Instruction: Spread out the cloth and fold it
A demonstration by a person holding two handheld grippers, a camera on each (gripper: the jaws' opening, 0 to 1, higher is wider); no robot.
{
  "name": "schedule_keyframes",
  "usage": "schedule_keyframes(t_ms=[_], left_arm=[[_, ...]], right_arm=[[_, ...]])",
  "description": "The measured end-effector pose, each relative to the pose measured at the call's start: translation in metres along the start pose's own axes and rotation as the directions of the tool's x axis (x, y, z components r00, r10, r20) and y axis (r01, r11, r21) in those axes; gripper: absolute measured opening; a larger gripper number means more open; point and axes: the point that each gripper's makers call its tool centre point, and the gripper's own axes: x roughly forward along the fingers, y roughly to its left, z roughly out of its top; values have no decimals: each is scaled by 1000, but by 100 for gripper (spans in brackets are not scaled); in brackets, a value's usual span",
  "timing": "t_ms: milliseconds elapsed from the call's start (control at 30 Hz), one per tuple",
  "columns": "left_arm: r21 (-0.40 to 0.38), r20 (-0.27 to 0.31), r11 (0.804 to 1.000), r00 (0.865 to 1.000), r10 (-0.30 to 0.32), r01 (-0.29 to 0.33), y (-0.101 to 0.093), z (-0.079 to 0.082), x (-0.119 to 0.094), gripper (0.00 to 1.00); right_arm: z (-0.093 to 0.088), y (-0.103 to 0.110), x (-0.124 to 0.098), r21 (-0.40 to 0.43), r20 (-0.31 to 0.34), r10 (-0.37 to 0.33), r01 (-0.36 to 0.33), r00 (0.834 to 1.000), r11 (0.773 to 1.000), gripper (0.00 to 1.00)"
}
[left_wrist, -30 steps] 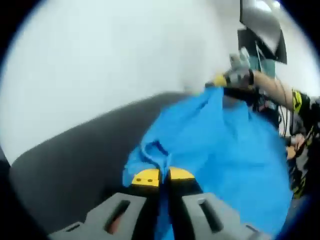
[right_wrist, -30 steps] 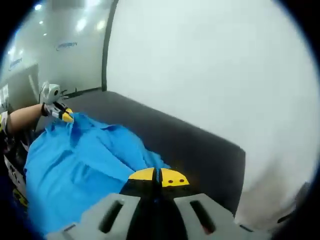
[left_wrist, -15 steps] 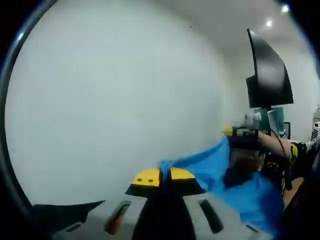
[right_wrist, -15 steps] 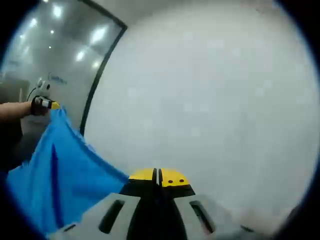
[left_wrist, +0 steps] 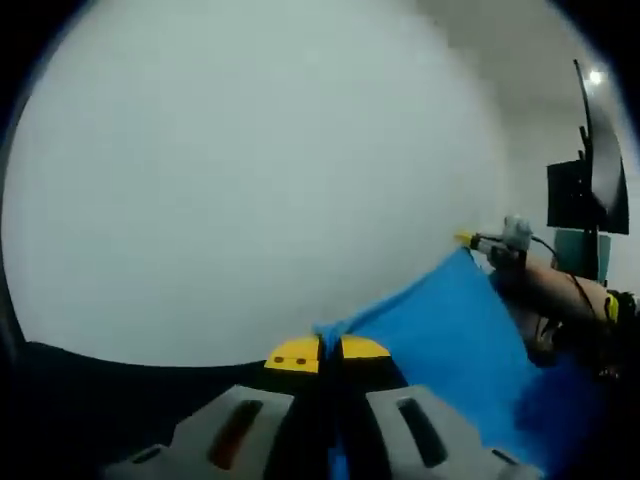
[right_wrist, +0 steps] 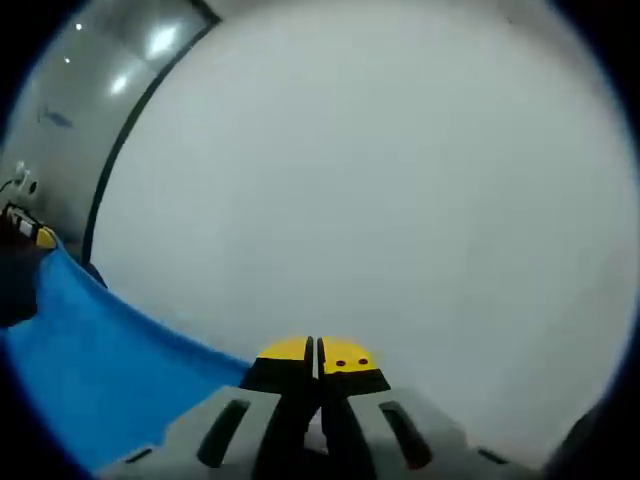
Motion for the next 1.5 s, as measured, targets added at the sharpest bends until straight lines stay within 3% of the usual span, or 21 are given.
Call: schedule_keyframes(t_ms=[233, 367, 433, 567, 600, 633, 700, 800, 833, 900, 933, 967, 1000, 1033, 1100, 1200, 1267, 1367, 1400, 1433, 1500], left_arm=[[-56, -50, 996, 996, 67, -70, 45, -40, 64, 1], [3, -145, 997, 987, 75, -75, 60, -76, 103, 2], [-12, -169, 996, 982, 85, -88, 55, -103, 112, 5], [-95, -273, 986, 956, 110, -140, 64, -167, 126, 12], [-155, -94, 979, 989, 117, -130, 65, -141, 127, 12], [-154, -188, 972, 971, 149, -179, 72, -152, 120, 12], [-265, -186, 946, 973, 137, -184, 70, -146, 120, 11], [-366, -112, 920, 988, 109, -143, 77, -137, 110, 12], [-390, -74, 915, 994, 79, -102, 76, -130, 104, 12], [-563, 42, 826, 999, -6, 28, 66, -112, 91, 12], [-631, 61, 773, 997, -39, 69, 69, -108, 88, 12], [-662, 43, 747, 998, -53, 68, 68, -111, 82, 12], [-665, 13, 745, 999, -52, 48, 66, -114, 74, 12], [-629, -31, 777, 998, -58, 25, 64, -121, 67, 12], [-552, -147, 834, 986, -75, -19, 57, -139, 53, 12], [-454, -231, 890, 962, -146, 26, 35, -153, 42, 12], [-450, -262, 890, 942, -209, 72, 14, -159, 33, 12], [-409, -300, 909, 931, -209, 73, -4, -169, 32, 15], [-359, -274, 931, 946, -175, 68, -4, -165, 36, 15], [-338, -291, 940, 944, -157, 53, -5, -166, 39, 15], [-303, -304, 953, 948, -96, -1, -6, -167, 43, 12]], right_arm=[[-104, 10, 46, -9, -132, 11, -12, 991, 1000, 0], [-148, 6, 54, 33, -173, 1, 5, 985, 999, 0], [-178, 8, 54, 102, -213, 8, 14, 977, 995, 0], [-243, 8, 44, 49, -355, 0, 19, 935, 999, 1], [-243, 8, 46, 123, -301, 4, 35, 954, 992, 2], [-238, 4, 45, 190, -281, -2, 58, 960, 980, 3], [-235, -15, 44, 237, -274, -84, 152, 958, 959, 11], [-240, -34, 40, 393, -280, -117, 224, 953, 892, 13], [-236, -41, 37, 484, -255, -136, 248, 957, 839, 13], [-224, -54, 30, 606, -214, -157, 257, 964, 753, 13], [-217, -61, 26, 619, -197, -165, 253, 966, 744, 13], [-210, -63, 21, 611, -189, -154, 239, 970, 754, 13], [-202, -61, 18, 566, -177, -119, 200, 977, 799, 13], [-198, -58, 12, 485, -196, -94, 180, 976, 856, 13], [-200, -50, 1, 402, -266, -44, 153, 963, 903, 13], [-204, -19, -10, 513, -274, 68, 86, 959, 854, 17], [-211, 14, -17, 576, -284, 182, 16, 941, 817, 20], [-228, 43, -21, 570, -323, 239, -13, 916, 821, 26], [-225, 42, -18, 494, -275, 175, -17, 945, 870, 24], [-224, 40, -18, 448, -268, 145, -10, 952, 894, 21], [-230, 38, -21, 225, -328, 98, -23, 940, 974, 8]])
